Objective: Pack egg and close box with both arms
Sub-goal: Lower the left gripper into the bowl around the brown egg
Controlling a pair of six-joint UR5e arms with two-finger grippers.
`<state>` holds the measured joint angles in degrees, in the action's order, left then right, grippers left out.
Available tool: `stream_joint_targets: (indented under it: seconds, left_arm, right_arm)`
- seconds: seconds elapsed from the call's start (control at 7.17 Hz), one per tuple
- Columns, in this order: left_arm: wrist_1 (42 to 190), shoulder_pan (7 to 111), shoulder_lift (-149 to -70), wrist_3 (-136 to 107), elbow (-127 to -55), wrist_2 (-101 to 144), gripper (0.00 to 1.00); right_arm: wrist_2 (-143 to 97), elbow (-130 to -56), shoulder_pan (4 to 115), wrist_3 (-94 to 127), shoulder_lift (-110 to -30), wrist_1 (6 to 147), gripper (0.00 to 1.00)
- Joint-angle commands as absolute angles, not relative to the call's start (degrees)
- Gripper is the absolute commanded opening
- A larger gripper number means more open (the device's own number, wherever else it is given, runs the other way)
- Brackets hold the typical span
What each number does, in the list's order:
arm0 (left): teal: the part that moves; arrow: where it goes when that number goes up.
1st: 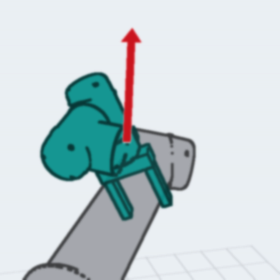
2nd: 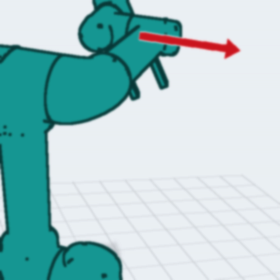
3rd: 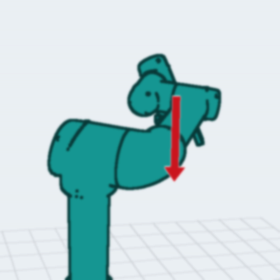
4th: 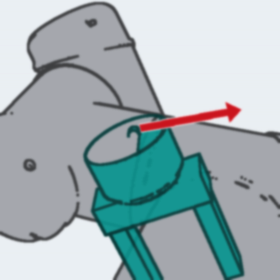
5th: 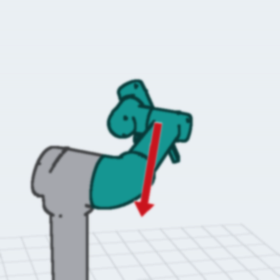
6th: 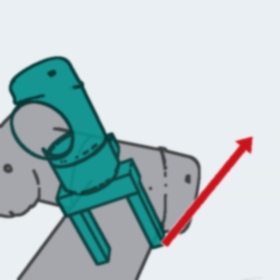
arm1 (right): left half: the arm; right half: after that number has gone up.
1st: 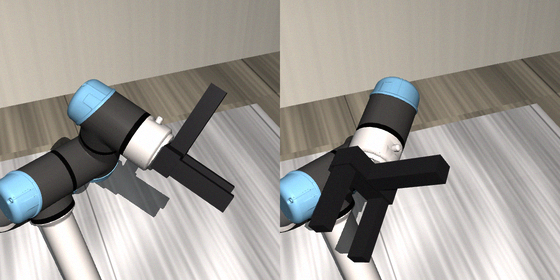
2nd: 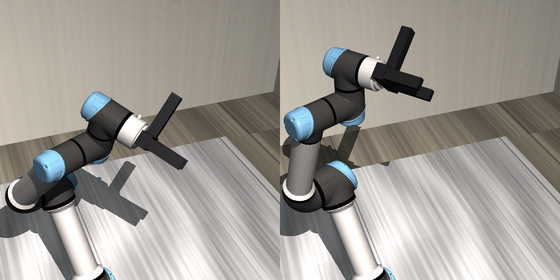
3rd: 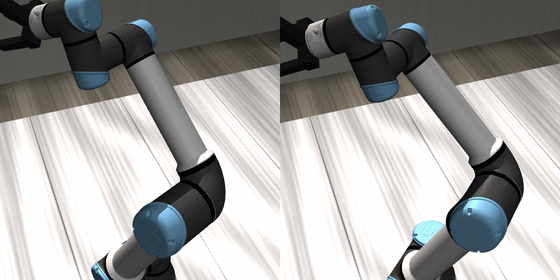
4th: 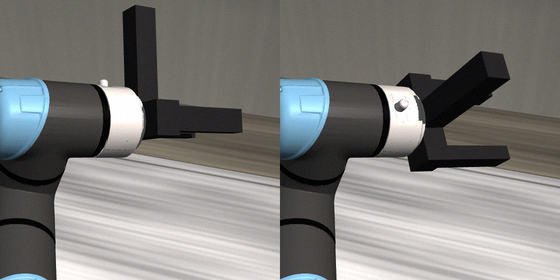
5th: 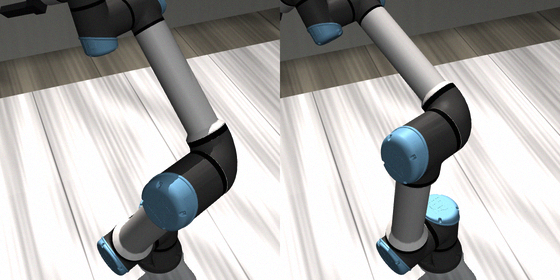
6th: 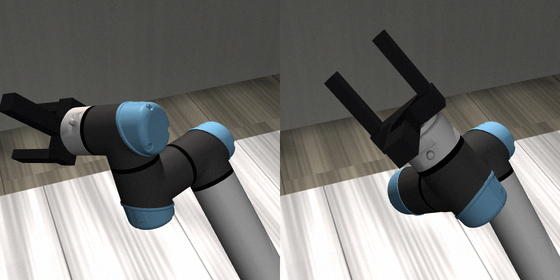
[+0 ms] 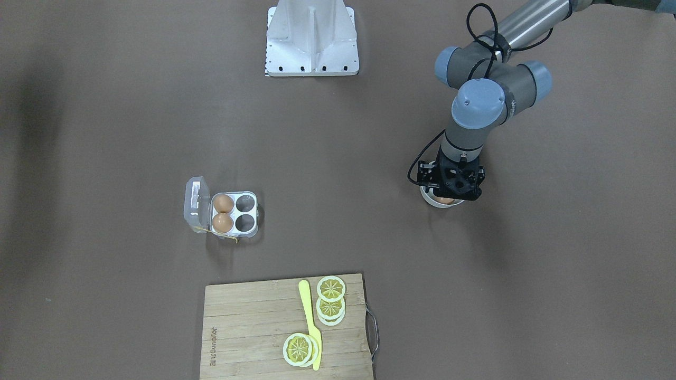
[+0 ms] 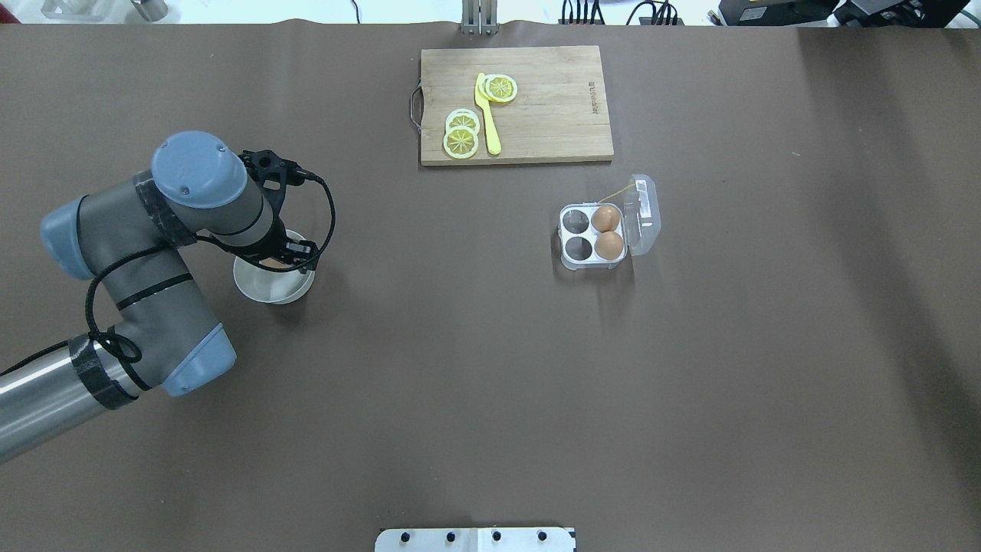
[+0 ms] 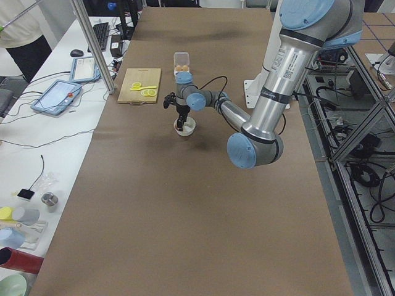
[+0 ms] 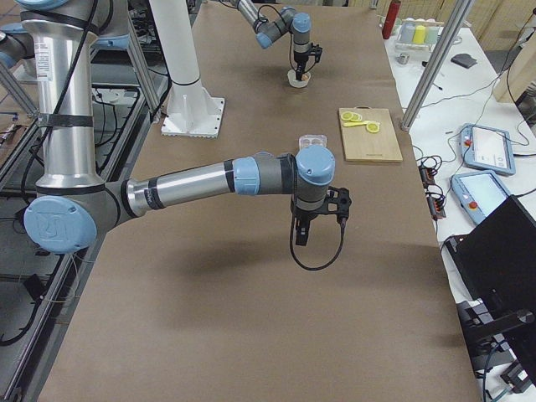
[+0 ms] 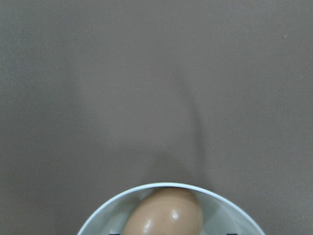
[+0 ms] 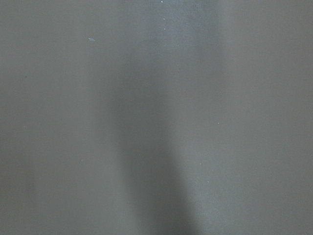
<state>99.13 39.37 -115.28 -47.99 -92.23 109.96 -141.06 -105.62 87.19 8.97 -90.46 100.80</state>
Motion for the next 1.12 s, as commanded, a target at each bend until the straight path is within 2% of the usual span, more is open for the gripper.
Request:
stream_joint_targets:
  seconds: [0.0, 0.42, 0.98]
  left_arm:
    - [99.1, 39.4, -115.3, -48.0, -92.0, 110.0, 0.75]
    - [99.1, 39.4, -115.3, -48.0, -92.0, 110.0, 0.67]
    - [99.1, 39.5, -115.3, -48.0, -92.3, 110.0, 0.65]
  right_arm:
    - [-141.1, -105.6, 87.2, 9.0, -90.8, 100.7, 1.0]
    - [-141.2, -105.8, 87.2, 9.0, -90.9, 100.7, 1.0]
    - [-141.2, -105.7, 87.2, 9.0, -91.0, 100.7, 1.0]
